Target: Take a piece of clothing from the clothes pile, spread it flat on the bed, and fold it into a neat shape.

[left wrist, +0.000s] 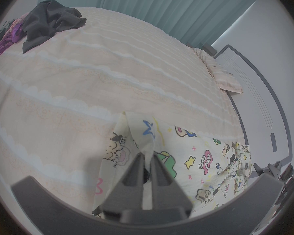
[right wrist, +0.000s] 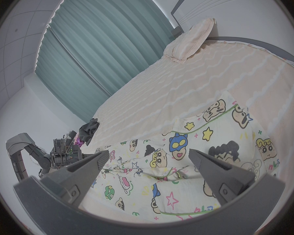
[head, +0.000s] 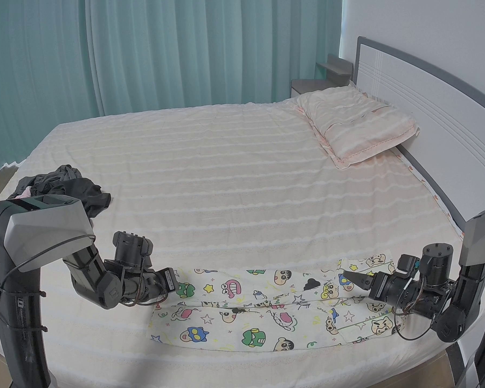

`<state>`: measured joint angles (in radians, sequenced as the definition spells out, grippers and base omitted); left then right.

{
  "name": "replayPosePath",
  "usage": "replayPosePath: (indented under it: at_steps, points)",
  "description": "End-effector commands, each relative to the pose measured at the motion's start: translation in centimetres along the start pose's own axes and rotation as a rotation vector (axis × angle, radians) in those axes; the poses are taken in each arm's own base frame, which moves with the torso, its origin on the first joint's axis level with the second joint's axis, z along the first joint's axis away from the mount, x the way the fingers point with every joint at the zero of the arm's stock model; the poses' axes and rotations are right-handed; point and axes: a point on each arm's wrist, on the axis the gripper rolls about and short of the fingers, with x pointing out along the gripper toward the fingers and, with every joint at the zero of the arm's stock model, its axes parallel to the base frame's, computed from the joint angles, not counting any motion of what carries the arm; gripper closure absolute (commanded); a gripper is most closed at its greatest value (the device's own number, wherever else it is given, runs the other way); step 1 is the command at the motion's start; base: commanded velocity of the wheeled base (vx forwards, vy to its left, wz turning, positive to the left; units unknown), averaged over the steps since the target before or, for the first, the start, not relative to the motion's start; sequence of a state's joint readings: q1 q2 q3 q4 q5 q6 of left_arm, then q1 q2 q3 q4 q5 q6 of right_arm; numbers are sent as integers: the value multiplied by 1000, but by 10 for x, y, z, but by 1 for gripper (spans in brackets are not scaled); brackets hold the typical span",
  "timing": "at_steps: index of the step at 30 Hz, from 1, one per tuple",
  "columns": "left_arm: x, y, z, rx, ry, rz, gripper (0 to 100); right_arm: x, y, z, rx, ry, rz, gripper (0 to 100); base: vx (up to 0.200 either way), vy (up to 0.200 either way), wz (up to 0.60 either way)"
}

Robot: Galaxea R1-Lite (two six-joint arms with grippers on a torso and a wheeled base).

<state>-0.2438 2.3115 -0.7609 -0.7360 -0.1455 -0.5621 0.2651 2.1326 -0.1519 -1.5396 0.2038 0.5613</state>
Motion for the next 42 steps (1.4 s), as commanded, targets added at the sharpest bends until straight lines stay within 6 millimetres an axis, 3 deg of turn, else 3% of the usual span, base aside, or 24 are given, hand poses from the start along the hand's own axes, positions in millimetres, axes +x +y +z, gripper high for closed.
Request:
replayPosePath:
  at_steps: [1, 17, 27, 35, 36, 42]
  points:
    - [-3, 0, 4, -3, -15, -1, 100, 0, 0, -1, -1, 4, 1, 0, 0, 0, 0]
    - [-7, -17, 33, 4, -117, -51, 100, 2, -1, -4, 1, 17, -4, 0, 0, 0, 0]
    - [-5, -15, 33, 2, -77, -23, 100, 2, -1, -4, 0, 20, -5, 0, 0, 0, 0]
    - [9, -8, 26, 18, -45, -3, 100, 2, -1, -5, -1, 22, -5, 0, 0, 0, 0]
    - [11, -7, 26, 23, -44, -2, 0, 2, -1, -5, -1, 22, -5, 0, 0, 0, 0]
    - [11, -7, 30, 18, -56, -3, 0, 2, -1, -5, -1, 22, -5, 0, 0, 0, 0]
